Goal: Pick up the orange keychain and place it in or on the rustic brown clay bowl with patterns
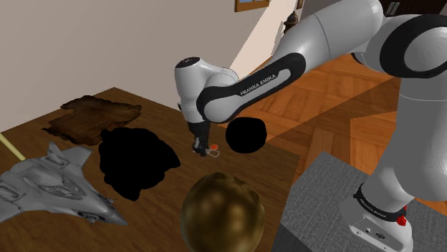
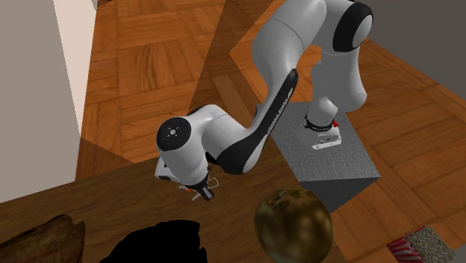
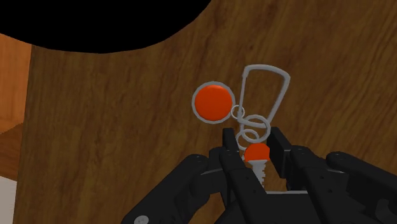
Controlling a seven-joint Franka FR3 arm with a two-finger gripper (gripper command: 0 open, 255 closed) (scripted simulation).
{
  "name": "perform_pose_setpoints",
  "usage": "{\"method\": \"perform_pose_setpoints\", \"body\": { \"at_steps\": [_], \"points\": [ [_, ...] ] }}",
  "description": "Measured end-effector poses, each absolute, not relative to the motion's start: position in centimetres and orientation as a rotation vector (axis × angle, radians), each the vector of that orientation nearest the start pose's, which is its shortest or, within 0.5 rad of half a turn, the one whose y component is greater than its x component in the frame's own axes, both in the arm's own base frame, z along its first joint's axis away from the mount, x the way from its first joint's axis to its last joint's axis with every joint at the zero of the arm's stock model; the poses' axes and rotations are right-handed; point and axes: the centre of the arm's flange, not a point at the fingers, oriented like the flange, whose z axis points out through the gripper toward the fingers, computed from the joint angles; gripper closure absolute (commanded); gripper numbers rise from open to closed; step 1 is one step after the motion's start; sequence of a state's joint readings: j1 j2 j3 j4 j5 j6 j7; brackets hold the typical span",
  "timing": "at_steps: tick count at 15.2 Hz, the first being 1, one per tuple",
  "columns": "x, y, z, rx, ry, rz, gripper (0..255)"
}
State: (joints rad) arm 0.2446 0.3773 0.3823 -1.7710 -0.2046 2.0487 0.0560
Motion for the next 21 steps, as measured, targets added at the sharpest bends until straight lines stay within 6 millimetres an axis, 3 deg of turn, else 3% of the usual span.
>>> {"method": "perform_pose_setpoints", "body": {
  "at_steps": [21],
  "points": [
    [53.3,34.9,46.6,-3.032,-1.024,0.081,255]
  ]
}}
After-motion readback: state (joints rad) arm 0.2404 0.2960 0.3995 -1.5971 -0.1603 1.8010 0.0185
